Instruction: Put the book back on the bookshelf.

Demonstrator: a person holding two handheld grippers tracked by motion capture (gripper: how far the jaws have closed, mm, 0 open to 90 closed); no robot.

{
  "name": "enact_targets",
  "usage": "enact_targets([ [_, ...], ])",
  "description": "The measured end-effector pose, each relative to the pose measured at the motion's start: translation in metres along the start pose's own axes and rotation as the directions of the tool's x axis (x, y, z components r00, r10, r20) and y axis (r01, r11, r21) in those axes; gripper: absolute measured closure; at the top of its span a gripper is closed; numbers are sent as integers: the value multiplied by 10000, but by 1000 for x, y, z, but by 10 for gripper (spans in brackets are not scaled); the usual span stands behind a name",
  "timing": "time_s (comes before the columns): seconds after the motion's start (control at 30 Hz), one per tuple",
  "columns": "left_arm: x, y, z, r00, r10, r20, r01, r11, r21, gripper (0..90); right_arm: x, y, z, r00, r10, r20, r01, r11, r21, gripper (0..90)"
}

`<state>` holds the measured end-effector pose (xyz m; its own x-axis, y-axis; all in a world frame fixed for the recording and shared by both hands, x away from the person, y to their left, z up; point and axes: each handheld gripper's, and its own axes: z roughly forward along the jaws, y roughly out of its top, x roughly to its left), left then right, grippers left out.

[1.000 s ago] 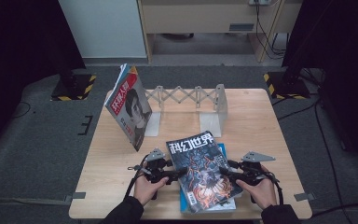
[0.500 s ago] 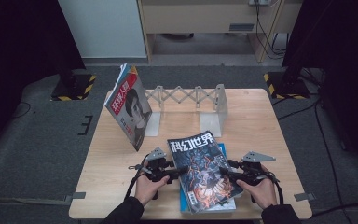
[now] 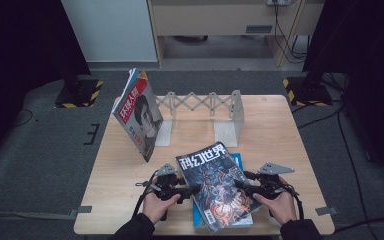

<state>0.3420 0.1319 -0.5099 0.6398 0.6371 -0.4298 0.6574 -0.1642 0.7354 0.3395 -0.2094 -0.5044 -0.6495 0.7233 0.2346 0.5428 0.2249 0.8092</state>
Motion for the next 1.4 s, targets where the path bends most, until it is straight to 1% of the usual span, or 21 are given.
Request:
enact_targets([
  [0.03,4,2,0,9999,-47,-123,46,10000,-37,318,0,0,0,10000,3,3,-3,10000,7,424],
  [0.13,21,8,3,9988,-139,-479,120,9991,-399,284,0,0,0,10000,21,-19,-21,10000,15,418],
  [0.2,28,11,3,9983,-94,-573,69,9990,-440,257,0,0,0,10000,-5,-25,5,10000,25,415],
  [0.27,36,15,3,9968,70,-794,-125,9975,-692,248,0,0,0,10000,-9,-20,10,10000,16,415],
  [0.37,46,19,2,9944,81,-1051,-173,9960,-872,242,-1,0,1,10000,2,-35,-2,10000,17,410],
  [0.4,48,20,2,9924,215,-1211,-329,9951,-931,244,-1,0,1,10000,-2,-36,2,10000,12,407],
  [0.43,51,21,3,9885,508,-1427,-663,9921,-1063,246,-1,0,1,10000,-3,-30,3,10000,3,405],
  [0.5,54,24,4,9873,727,-1414,-877,9908,-1032,243,0,0,1,10000,6,-15,-6,10000,-25,405],
  [0.53,54,25,4,9857,922,-1411,-1075,9887,-1046,247,-1,0,1,10000,-15,-22,15,10000,-14,405],
  [0.57,54,25,5,9856,1035,-1335,-1182,9871,-1076,255,-1,0,1,10000,-21,-30,21,10000,-12,405],
  [0.6,54,24,5,9867,991,-1289,-1131,9878,-1070,267,-1,0,1,10000,-3,-34,3,10000,-9,405],
  [0.63,53,24,4,9884,965,-1172,-1088,9886,-1039,302,-1,0,1,10000,-14,-34,14,10000,-10,406],
  [0.67,52,24,3,9868,1046,-1238,-1177,9876,-1035,334,-1,0,1,10000,-9,-26,9,10000,-26,406],
  [0.73,51,23,2,9840,1190,-1326,-1337,9851,-1079,340,0,0,1,10000,-31,-9,31,10000,-22,408],
  [0.9,47,14,-9,9888,940,-1158,-1059,9893,-1008,377,-1,1,0,9997,-136,188,136,9999,20,374],
  [1.0,40,4,-20,9914,738,-1082,-838,9924,-905,389,-2,1,-2,9994,-168,287,170,9998,-40,373],
  [1.13,29,-5,-29,9908,794,-1100,-877,9935,-727,384,-1,3,-5,9991,-132,399,143,9995,-265,368],
  [1.17,28,-6,-30,9909,789,-1093,-868,9938,-692,382,-1,3,-5,9991,-203,378,213,9994,-265,367],
  [1.23,27,-7,-31,9913,741,-1092,-816,9944,-664,377,1,4,-5,9991,-188,376,197,9996,-222,366],
  [1.33,29,-8,-28,9943,494,-941,-546,9971,-530,353,3,3,-3,9988,-300,374,303,9995,-78,366],
  [1.4,33,-9,-25,9983,68,-576,-103,9982,-599,332,5,3,-2,9988,-358,346,357,9994,50,365],
])
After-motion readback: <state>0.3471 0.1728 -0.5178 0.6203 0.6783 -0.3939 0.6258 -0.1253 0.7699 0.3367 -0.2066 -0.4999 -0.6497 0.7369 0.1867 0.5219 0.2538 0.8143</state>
